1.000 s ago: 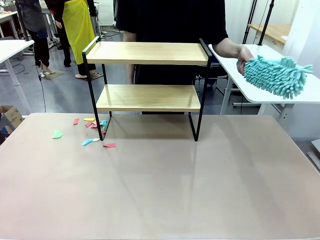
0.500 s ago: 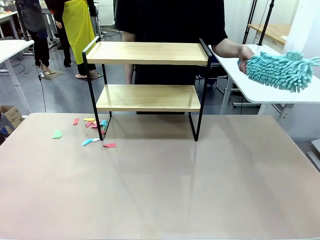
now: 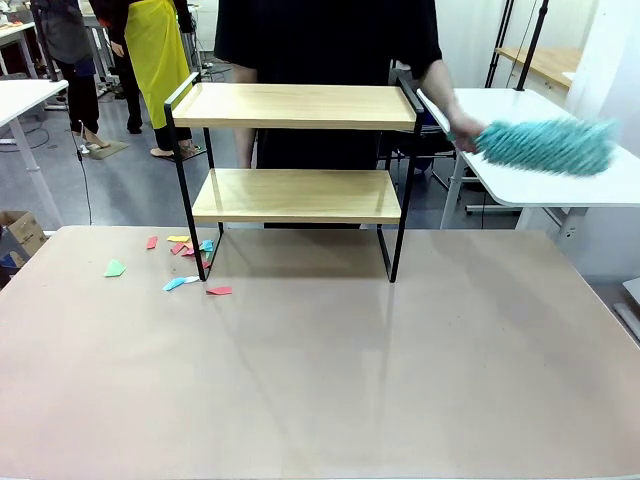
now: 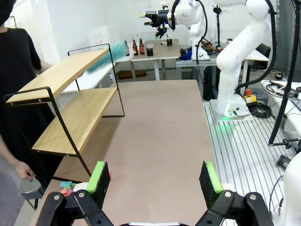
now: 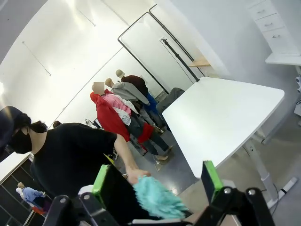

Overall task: Clean the shelf.
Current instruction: Hand the Duster back to the human.

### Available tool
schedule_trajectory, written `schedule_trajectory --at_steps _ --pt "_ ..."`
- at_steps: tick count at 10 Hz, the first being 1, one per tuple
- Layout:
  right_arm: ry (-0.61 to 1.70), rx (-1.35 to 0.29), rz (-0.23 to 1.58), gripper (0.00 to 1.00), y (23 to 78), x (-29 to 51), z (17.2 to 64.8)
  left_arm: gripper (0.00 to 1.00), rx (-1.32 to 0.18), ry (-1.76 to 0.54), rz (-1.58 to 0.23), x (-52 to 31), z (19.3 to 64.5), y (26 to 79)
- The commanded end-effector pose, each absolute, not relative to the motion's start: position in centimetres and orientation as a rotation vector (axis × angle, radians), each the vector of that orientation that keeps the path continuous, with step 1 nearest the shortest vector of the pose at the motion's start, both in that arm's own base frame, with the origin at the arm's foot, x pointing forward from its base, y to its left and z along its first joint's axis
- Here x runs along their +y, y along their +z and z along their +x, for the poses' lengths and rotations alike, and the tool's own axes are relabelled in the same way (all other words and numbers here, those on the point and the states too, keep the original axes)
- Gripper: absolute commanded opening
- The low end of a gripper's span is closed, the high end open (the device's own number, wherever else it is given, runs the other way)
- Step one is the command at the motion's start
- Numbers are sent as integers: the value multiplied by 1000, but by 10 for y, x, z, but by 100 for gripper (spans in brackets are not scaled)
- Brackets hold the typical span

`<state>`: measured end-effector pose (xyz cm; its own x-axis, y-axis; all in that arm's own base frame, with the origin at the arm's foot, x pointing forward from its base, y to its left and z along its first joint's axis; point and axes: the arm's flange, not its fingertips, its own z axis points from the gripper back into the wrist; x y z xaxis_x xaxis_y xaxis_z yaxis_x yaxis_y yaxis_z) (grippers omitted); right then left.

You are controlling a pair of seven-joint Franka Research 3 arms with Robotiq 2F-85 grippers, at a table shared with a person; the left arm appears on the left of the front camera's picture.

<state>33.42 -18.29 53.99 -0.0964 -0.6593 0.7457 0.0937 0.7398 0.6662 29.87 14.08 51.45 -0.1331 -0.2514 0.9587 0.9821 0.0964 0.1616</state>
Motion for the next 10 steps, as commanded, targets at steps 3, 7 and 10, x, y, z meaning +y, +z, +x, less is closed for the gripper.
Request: schedule_trajectory --at_steps 3,7,10 --pt "-673 -1551 470 100 539 -183 334 100 -1216 -1340 -871 139 298 515" --pt "-673 -1551 470 100 539 -183 334 100 -1216 -1340 -871 139 298 515" --pt "-673 -1551 470 100 539 -183 334 100 -1216 -1340 -871 139 298 515"
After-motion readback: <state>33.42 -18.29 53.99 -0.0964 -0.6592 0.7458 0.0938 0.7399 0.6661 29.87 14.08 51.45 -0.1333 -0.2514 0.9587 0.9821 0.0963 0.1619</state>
